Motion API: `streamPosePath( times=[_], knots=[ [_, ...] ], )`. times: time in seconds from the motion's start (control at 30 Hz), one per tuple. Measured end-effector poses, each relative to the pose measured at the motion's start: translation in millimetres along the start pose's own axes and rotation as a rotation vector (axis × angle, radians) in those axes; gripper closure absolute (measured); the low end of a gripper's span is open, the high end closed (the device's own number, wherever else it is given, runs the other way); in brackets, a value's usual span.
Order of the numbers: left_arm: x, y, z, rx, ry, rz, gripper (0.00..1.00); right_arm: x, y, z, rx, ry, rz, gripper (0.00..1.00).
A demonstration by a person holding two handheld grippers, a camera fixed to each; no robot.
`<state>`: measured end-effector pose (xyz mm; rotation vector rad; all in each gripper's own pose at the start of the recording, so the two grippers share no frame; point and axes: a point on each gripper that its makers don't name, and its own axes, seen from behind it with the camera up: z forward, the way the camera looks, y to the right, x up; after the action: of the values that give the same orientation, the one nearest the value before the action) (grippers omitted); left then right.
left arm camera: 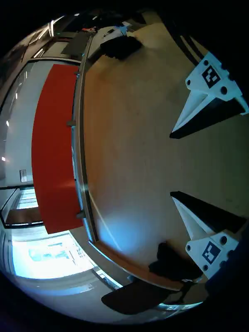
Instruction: Fold towel
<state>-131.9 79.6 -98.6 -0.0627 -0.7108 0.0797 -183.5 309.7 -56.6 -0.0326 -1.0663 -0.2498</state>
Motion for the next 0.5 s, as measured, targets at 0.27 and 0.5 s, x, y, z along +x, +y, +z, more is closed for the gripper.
streamPosePath(
  times=[0.27,0.5],
  knots=[
    [3,-0.1,-0.5,-0.003,0.007,0.004,0.06,4,-1,-10.3,-0.015,0.038,-0.003,0.93],
    [5,0.8,0.2,-0.011,0.014,0.001,0.06,8,5,-25.3,-0.051,0.083,-0.002,0.75]
  ],
)
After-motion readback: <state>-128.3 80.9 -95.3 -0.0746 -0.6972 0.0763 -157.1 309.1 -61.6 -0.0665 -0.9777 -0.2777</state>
